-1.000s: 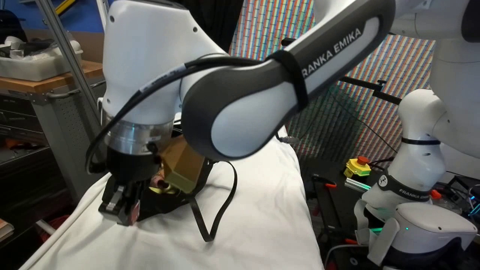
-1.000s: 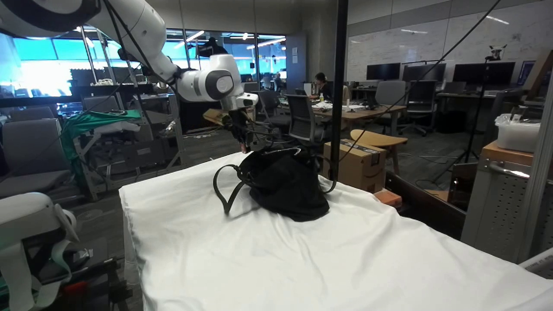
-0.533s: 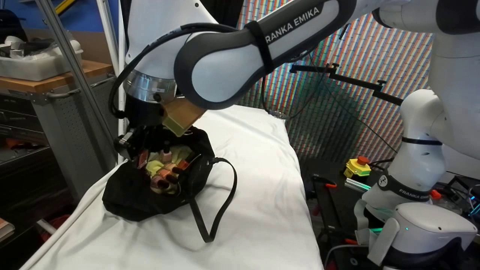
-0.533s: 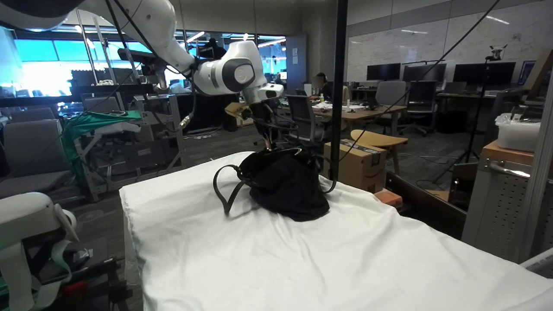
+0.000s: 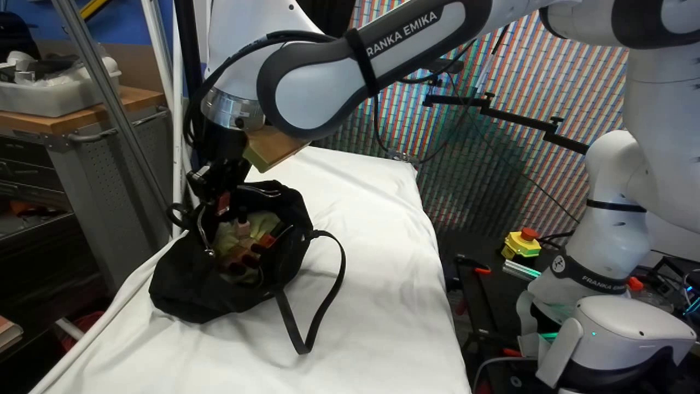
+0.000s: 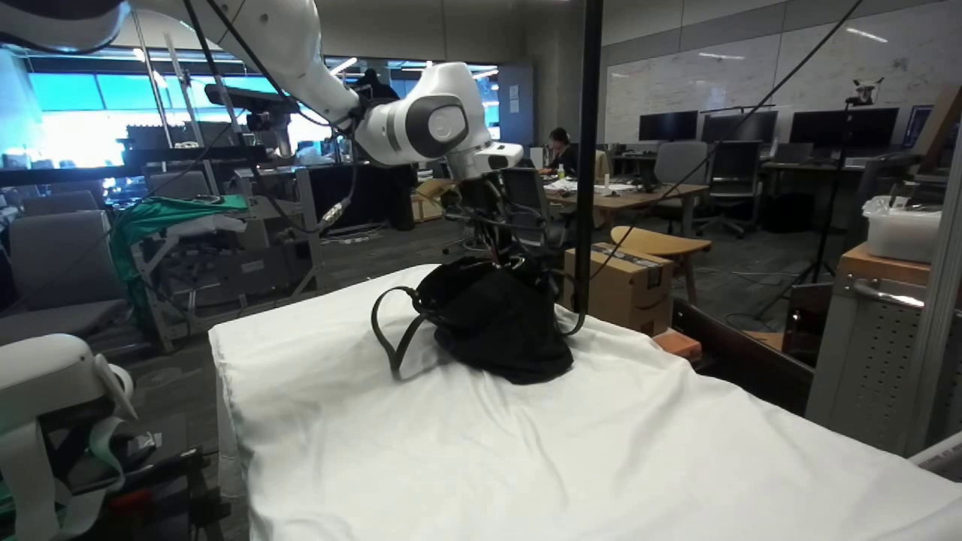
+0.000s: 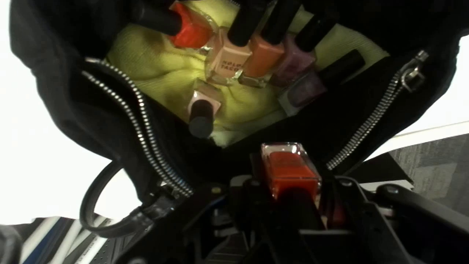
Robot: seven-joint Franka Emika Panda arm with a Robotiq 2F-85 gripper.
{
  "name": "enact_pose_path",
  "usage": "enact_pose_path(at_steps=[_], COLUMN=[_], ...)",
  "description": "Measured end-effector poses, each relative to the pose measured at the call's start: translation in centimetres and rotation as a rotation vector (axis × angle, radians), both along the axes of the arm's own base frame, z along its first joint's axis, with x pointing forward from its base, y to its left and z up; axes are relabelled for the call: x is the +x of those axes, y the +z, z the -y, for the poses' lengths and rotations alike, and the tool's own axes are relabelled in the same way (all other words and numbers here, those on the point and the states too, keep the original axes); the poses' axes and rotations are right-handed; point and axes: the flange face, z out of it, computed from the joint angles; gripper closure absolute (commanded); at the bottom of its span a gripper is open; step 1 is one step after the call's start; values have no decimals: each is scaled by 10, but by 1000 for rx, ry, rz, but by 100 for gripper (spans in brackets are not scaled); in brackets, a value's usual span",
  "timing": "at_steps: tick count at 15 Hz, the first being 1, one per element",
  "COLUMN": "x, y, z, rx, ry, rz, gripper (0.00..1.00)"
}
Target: Pick up the nail polish bottles and place them in the black bag
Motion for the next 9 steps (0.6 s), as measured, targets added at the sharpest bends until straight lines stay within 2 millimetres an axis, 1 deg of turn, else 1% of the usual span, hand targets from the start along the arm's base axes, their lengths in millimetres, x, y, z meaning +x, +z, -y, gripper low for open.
enact_pose_path(at_steps=[1,2,3,4,6,8,9], x=[1,3,4,5,8,9,9], y=[-1,-3,-6,-9,-15,-18,-20], z=[7,14,21,26,32,33,33], rx=[-4,-7,-11,-13,-13,-12,-13], ry=[-17,-34,-50,-65,-88,-102,-105], rz=[-2,-3,-4,-7,-13,-17,-21], gripper=[82,35,34,30,16,3,1])
